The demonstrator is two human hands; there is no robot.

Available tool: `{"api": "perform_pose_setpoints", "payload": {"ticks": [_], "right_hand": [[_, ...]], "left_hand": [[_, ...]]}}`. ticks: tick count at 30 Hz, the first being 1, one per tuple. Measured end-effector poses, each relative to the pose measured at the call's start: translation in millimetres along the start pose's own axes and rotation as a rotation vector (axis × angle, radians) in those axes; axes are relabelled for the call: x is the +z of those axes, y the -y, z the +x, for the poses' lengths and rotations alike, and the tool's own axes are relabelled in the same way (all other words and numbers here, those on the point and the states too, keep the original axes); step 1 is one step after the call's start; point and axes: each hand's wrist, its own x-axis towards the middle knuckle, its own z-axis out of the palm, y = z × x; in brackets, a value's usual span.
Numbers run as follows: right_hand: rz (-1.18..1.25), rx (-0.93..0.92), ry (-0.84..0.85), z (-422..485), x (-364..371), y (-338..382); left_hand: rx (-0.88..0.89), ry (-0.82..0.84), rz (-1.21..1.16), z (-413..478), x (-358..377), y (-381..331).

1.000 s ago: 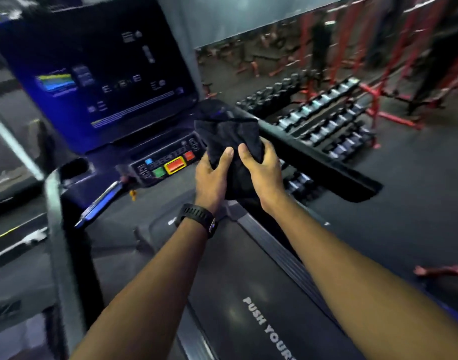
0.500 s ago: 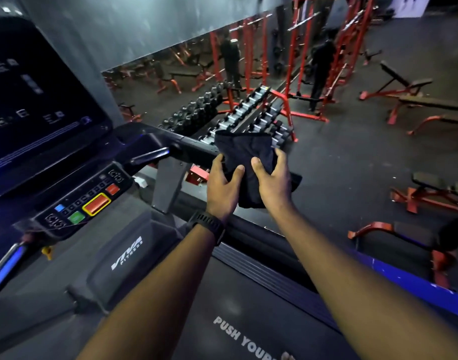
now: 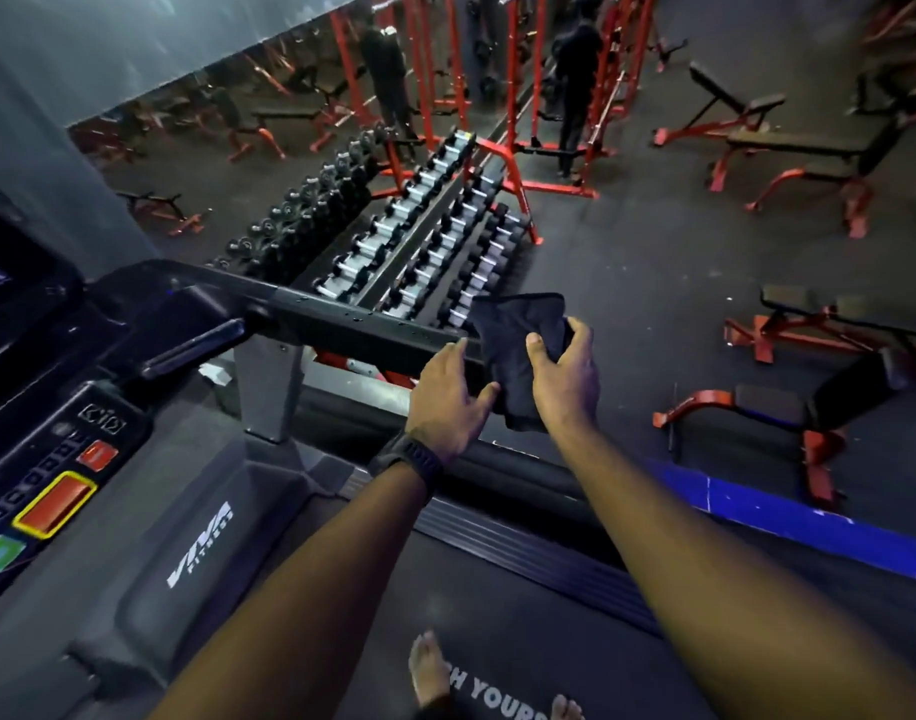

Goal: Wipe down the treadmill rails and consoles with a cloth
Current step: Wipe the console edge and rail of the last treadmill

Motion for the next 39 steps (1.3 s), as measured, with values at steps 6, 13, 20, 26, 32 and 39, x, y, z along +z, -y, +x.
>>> {"api": "perform_pose_setpoints", "payload": {"ticks": [6,13,20,26,32,39], "right_hand": [[-0.221,0.068,-0.049,41,29,-20],[-0.701,-0.136,-0.189,52,63,-24],[-1.013,-0.199,0.094,46,74,-24],[-0.924,0.104,0.426,109,72,5],[-0.998,-0.131,0.306,74,67,-8],[-0.908,0.120,0.600,124,77,8]], "left_hand": [[0.078,0.154,0.226,46,30,23],[0.201,0.222,0.325,82,36,58],[0.335,0.201,0.327,88,45,86],[0.306,0.181,0.295,98,46,81],[0.346,0.175,0.359,93,48,90],[0.298,0.143,0.362,93,49,88]]}}
